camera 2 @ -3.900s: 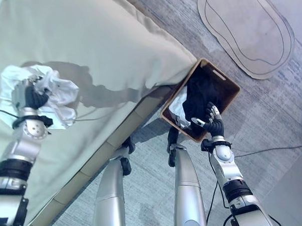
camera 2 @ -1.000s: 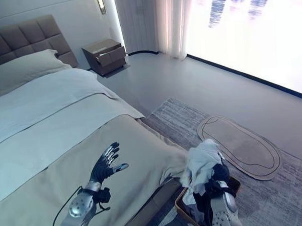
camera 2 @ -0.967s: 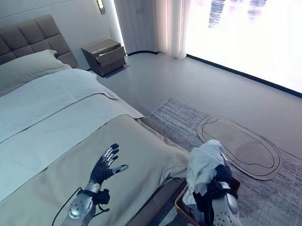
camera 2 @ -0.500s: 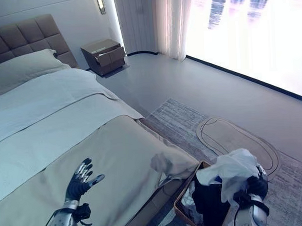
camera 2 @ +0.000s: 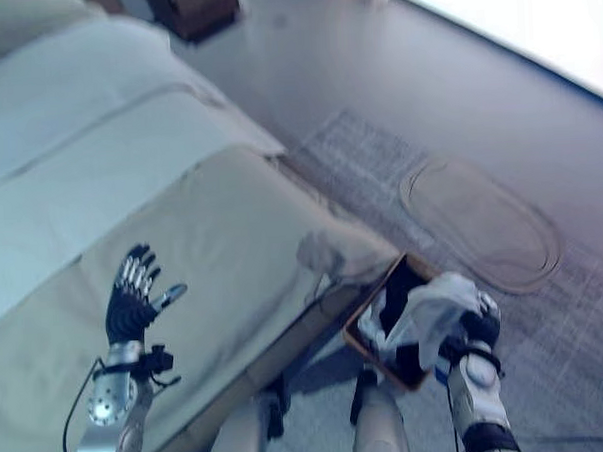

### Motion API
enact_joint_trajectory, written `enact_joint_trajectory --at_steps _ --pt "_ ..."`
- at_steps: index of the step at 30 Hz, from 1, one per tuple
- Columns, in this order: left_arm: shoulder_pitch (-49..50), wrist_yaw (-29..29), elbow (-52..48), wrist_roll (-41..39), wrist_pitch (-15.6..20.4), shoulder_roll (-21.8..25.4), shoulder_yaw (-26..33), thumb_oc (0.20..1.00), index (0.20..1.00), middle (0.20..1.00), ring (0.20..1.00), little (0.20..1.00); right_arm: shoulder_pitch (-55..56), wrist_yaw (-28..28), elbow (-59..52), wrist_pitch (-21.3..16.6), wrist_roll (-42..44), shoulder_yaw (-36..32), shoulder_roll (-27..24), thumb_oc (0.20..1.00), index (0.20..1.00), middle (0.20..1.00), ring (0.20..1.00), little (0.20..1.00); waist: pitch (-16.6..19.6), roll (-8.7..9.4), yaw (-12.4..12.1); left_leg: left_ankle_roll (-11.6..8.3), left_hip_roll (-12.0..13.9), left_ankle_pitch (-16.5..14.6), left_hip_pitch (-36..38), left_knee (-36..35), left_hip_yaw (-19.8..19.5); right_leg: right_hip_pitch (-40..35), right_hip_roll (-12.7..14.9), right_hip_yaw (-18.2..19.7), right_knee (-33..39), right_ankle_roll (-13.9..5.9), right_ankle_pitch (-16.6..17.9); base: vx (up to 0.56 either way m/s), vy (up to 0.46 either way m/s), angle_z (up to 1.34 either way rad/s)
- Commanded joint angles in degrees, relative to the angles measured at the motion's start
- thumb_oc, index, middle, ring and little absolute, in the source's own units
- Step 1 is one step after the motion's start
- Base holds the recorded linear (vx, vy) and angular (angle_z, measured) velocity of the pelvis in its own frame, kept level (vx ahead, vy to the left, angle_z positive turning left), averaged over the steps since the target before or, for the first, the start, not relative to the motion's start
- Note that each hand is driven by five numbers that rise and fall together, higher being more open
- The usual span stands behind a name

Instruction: Pick up clothes into the bucket

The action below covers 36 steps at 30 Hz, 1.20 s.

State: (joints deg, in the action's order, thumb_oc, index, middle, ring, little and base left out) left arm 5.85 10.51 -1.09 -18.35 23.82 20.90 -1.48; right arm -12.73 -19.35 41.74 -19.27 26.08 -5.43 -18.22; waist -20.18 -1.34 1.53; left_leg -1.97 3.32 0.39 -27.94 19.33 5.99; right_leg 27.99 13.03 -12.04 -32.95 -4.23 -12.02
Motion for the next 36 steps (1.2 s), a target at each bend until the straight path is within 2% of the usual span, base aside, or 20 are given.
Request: enact_joint_trajectory --at_steps 1,2,3,5,6,7,16,23,36 --pt "1.85 3.20 -6.09 -0.26 4.61 1.00 0.47 1.000 1.000 1.000 1.000 1.000 -1.39 -4.08 -0.73 -3.45 -2.30 1.57 -2.81 0.200 0.200 0.200 0.200 0.200 1.92 0.27 -0.36 0.57 1.29 -6.98 -5.73 11.45 -1.61 3.25 0.79 3.87 2.20 -2.55 7.04 -0.08 -0.003 -0.01" --pt "1.86 3.20 -6.09 -0.26 4.61 1.00 0.47 1.000 1.000 1.000 1.000 1.000 -1.39 -4.08 -0.72 -3.45 -2.30 1.58 -2.81 0.200 0.200 0.200 0.200 0.200 2.03 0.27 -0.37 0.57 1.30 -7.01 -5.89 11.53 -1.61 3.41 0.79 3.89 2.13 -2.54 7.01 -0.15 -0.009 0.04" --pt "1.34 4.51 -7.59 0.08 4.82 1.22 -0.07 1.000 1.000 1.000 1.000 1.000 -3.61 -5.34 1.64 -3.45 -1.76 1.83 -3.55 0.200 0.200 0.200 0.200 0.200 1.73 -0.25 -0.53 0.56 1.42 -7.68 -10.62 14.78 -1.79 8.26 0.91 4.36 -1.61 -2.13 6.07 -0.07 -0.006 0.10" --pt "0.96 5.30 -8.23 0.33 4.85 1.31 -0.25 1.000 1.000 1.000 1.000 1.000 -4.62 -5.91 2.57 -3.59 -1.53 1.99 -4.03 0.200 0.200 0.200 0.200 0.200 1.81 -0.38 -0.65 0.58 1.54 -8.01 -12.90 16.57 -1.86 10.49 0.87 4.71 -3.38 -1.86 5.61 -0.06 -0.018 0.10" --pt "0.55 6.26 -9.91 0.58 5.29 1.80 -0.77 1.000 1.000 1.000 1.000 1.000 -6.61 -7.15 4.41 -3.29 -1.49 2.43 -4.84 0.200 0.200 0.200 0.200 0.200 1.09 -0.93 -0.94 0.15 1.55 -9.90 -15.55 19.22 -2.38 13.37 0.87 5.40 -6.40 -2.05 3.79 -0.05 -0.019 0.04" --pt "0.03 6.91 -10.59 0.79 5.35 1.91 -1.09 1.000 1.000 1.000 1.000 1.000 -8.06 -7.63 5.54 -3.20 -1.58 2.78 -5.61 0.200 0.200 0.200 0.200 0.200 1.16 -1.24 -1.11 0.13 1.66 -10.38 -18.12 20.81 -2.44 16.16 0.91 5.62 -8.36 -1.96 3.23 -0.02 -0.009 0.08" --pt "-2.60 11.07 -17.46 0.20 6.94 2.40 -3.15 1.000 1.000 1.000 1.000 1.000 -21.33 -12.21 13.74 -2.36 -1.45 5.23 -12.20 0.200 0.200 0.200 0.200 0.200 0.07 -3.12 -2.42 0.34 1.37 -10.61 -33.41 28.25 -2.52 32.54 1.65 8.40 -17.28 -1.20 2.24 -0.07 0.010 -0.01" --pt "-3.26 13.54 -19.65 0.27 7.16 2.67 -4.49 1.000 1.000 1.000 1.000 1.000 -27.05 -14.76 22.39 -1.52 2.02 4.58 -13.42 0.200 0.200 0.200 0.200 0.200 -0.59 -3.95 -3.23 0.67 0.54 -11.18 -39.14 32.19 -2.34 38.84 1.82 9.99 -21.75 -0.29 1.11 0.00 0.007 0.03" --pt "-3.78 16.07 -22.16 0.36 7.58 3.45 -4.39 1.000 1.000 1.000 1.000 1.000 -34.06 -15.85 32.01 3.03 -0.35 7.59 -16.13 0.200 0.200 0.200 0.200 0.200 -1.18 -5.03 -4.74 1.65 -0.29 -11.91 -44.62 35.89 -2.32 45.05 2.26 11.40 -26.00 0.04 0.17 0.01 0.003 0.00"
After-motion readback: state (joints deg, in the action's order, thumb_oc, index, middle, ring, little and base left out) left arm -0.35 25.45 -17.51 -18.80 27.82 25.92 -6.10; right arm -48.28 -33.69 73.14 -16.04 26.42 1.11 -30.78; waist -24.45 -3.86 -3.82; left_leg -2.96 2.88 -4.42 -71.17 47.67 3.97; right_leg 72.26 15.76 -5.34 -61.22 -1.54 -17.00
